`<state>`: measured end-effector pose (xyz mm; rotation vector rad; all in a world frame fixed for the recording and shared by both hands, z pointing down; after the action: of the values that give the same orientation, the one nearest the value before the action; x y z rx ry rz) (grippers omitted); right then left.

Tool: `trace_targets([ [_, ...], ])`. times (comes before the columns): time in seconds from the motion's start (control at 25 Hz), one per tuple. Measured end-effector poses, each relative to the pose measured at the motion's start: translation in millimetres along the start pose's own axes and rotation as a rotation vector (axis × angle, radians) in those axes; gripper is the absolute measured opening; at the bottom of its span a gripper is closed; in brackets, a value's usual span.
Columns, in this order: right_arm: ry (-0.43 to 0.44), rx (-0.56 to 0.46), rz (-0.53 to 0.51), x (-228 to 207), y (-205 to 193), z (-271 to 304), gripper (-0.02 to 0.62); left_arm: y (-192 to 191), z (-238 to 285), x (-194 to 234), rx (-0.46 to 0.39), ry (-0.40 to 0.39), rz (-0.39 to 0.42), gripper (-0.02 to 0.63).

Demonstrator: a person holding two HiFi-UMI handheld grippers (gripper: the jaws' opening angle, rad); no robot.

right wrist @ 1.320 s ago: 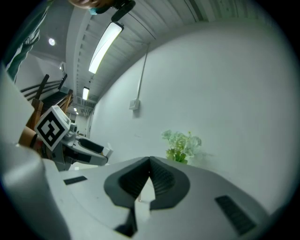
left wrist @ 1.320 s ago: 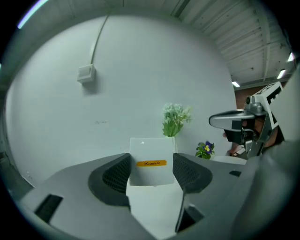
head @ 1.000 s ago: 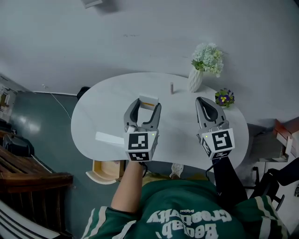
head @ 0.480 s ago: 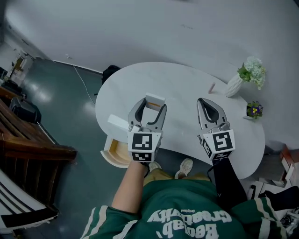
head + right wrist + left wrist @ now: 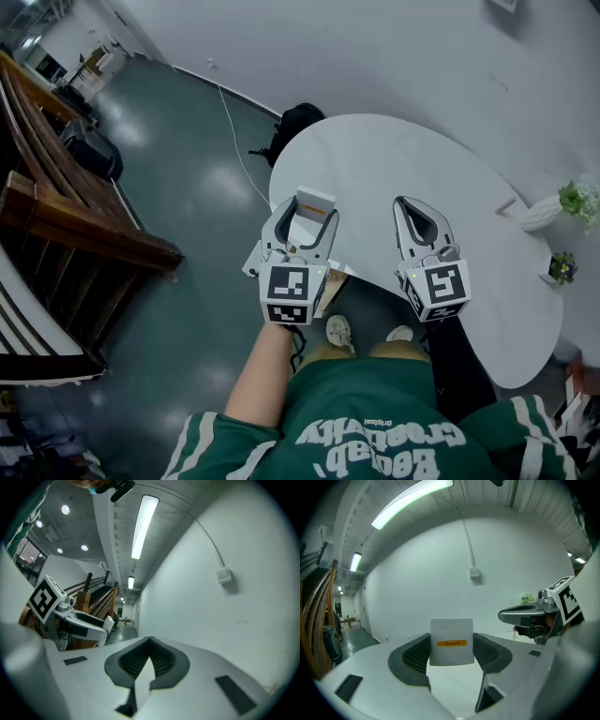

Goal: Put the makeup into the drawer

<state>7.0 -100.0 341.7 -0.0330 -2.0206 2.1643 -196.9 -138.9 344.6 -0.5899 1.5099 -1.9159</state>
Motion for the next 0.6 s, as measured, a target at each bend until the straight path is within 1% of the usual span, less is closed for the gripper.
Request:
trace_targets([
  [0.2,0.092,-0.009,-0.008,59,3,28,0.005,-20,-40,43,0.017,0.080,-0.018,0.282],
  [0.4,0.147,-0.011,-0.005,98,1,44,0.005,-37,-66,69,0.039,0.131,-0.042,0.282],
  [0.48,0.162,-0.005,-0.005,106,-2,48,0.005,-44,-68,72,0.053,0.131,-0.041,0.282],
  [0.6,0.165,0.008,-0.014,111,-2,52,0.005,-52,-64,72,0.082,0.104,-0.020,0.282],
])
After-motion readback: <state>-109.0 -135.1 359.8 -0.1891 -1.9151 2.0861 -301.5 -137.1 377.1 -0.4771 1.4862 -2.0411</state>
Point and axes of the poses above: the fingertips, and each gripper's own axes: z forward along the fingers, x to its left, y out of its top, the point moved 8 cm from there along -z, backward along the fingers, and after that the axes turned 11 degrees about -y, right-handed, at the moved point
